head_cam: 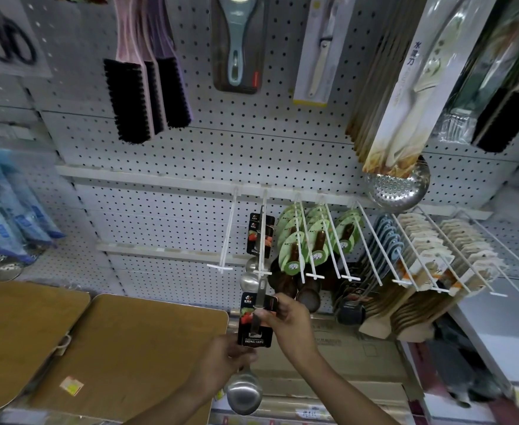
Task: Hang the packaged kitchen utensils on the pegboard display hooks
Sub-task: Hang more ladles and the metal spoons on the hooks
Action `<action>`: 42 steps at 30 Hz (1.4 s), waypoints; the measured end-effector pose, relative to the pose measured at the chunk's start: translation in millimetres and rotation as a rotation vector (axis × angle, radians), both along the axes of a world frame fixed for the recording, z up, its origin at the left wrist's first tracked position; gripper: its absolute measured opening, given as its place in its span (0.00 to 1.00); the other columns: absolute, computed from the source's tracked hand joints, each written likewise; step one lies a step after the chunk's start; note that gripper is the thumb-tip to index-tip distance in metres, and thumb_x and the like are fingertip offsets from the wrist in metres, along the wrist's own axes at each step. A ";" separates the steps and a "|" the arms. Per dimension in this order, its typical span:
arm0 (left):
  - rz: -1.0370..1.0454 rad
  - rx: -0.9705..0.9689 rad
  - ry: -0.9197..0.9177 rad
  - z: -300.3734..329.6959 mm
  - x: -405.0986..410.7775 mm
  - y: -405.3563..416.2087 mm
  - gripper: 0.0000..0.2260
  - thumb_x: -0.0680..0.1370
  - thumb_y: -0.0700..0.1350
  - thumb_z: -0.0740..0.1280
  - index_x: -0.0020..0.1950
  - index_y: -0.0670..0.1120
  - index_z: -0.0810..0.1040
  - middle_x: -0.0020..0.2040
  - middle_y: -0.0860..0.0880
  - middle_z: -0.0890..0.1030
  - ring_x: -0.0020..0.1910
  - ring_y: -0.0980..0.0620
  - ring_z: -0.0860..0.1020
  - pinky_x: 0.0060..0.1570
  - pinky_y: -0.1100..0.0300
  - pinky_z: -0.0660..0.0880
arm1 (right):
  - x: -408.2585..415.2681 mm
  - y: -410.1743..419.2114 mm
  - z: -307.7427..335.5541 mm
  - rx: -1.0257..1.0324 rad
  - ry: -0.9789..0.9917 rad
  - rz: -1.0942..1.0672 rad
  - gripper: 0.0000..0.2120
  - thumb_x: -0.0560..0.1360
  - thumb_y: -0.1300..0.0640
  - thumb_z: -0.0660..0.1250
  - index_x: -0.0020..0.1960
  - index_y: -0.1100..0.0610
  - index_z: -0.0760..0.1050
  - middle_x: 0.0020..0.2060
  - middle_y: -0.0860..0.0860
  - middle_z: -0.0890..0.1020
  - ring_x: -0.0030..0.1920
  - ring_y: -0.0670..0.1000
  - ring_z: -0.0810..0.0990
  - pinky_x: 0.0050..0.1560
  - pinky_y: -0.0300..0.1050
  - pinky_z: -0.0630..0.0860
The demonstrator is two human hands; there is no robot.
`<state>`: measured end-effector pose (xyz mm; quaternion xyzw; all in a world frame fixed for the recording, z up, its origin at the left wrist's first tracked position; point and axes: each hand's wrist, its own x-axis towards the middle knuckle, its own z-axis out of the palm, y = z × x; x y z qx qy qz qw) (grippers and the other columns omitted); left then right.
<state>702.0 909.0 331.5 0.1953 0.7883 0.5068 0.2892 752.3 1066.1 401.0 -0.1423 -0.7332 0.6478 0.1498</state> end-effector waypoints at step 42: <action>0.077 -0.007 -0.012 -11.2 -47.8 31.4 0.12 0.75 0.31 0.68 0.39 0.46 0.84 0.36 0.48 0.85 0.34 0.51 0.83 0.33 0.59 0.78 | -35.5 19.1 -17.5 0.190 -0.048 0.005 0.14 0.70 0.42 0.71 0.41 0.53 0.77 0.36 0.52 0.84 0.40 0.51 0.84 0.44 0.58 0.80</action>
